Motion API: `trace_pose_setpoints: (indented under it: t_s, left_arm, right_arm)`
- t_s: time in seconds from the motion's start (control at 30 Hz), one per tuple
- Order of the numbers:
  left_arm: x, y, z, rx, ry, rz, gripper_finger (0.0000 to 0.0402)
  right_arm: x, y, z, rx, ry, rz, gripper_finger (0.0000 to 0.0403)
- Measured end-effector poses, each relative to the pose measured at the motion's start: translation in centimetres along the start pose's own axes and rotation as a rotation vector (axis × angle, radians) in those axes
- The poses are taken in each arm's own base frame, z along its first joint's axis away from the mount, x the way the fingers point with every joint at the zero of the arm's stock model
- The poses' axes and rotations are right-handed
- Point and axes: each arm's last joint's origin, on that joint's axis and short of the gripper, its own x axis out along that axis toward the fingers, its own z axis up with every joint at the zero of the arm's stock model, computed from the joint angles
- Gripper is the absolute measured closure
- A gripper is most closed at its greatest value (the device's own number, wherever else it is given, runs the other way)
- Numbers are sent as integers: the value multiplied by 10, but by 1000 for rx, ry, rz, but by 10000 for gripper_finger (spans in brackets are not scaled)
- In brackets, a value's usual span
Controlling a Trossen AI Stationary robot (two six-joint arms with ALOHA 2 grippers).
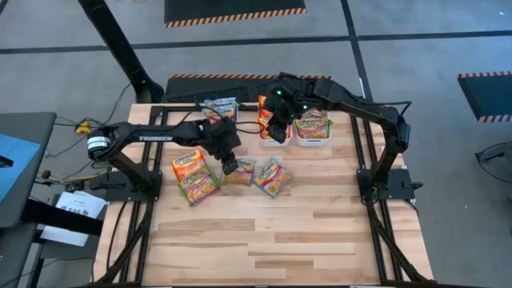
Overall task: Sort Maruchan noodles
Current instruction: Put the blue noodle pack into the left white bin
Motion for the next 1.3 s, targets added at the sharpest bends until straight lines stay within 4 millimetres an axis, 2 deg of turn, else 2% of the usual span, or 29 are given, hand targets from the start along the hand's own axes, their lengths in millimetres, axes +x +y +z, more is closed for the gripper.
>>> trace_pose_setpoints:
  t_s: [0.23,0.57,0.73,0.83,1.07,1.17,1.3]
  left_arm:
    - [-16,0,9,39,-10,61,401]
    - [-17,7,7,-15,24,105,401]
    - [-18,12,7,-72,41,31,395]
    - [-20,18,5,-116,74,5,374]
    - [-24,31,-4,-211,166,50,295]
    - [-17,34,-9,-269,150,71,272]
    - [-4,41,-23,-320,131,99,264]
  right_arm:
    - [-1,-4,0,-14,-2,-7,256]
    - [-1,-4,0,-32,-1,-6,256]
    - [-1,-4,0,-31,-1,-6,256]
    - [-1,-4,0,-31,-1,-6,256]
    - [-1,-4,0,-30,-2,-6,255]
    - [-1,-4,0,-30,-2,-6,255]
    - [-1,-4,0,-30,-2,-6,255]
